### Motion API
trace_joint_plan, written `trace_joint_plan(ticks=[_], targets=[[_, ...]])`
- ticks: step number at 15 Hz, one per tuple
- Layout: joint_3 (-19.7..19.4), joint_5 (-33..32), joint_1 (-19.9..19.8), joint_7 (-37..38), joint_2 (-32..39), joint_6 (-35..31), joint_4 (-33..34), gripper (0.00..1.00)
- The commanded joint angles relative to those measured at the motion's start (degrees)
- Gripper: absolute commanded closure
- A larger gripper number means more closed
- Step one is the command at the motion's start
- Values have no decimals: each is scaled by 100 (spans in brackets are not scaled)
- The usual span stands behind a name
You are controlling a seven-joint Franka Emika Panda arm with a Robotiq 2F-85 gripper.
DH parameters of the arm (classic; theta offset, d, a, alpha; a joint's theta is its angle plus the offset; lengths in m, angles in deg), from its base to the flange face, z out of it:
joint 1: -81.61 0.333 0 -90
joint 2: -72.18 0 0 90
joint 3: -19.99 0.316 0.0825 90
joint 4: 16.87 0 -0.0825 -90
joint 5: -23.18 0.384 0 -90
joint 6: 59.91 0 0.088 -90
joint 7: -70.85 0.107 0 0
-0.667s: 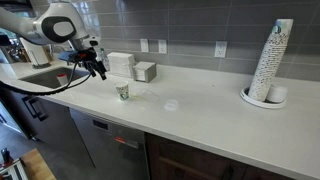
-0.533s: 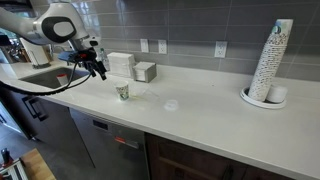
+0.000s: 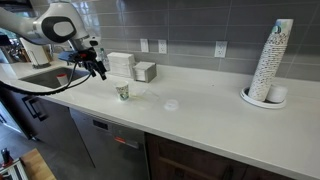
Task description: Pick up the paper cup lid from the kitchen counter and place it on the paper cup
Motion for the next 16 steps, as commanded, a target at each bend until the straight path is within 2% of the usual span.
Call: trace_joint_plan(ticks=[1, 3, 5, 11, 16], targets=[[-103, -42, 53, -72, 67, -4, 60, 0], [-177, -312, -104, -64, 173, -184, 188, 0], [-418, -337, -196, -424, 247, -44, 457, 0], [-1334, 316, -269, -2354, 912, 418, 1476, 0], [-1841, 474, -665, -3544, 1727, 750, 2384, 0]])
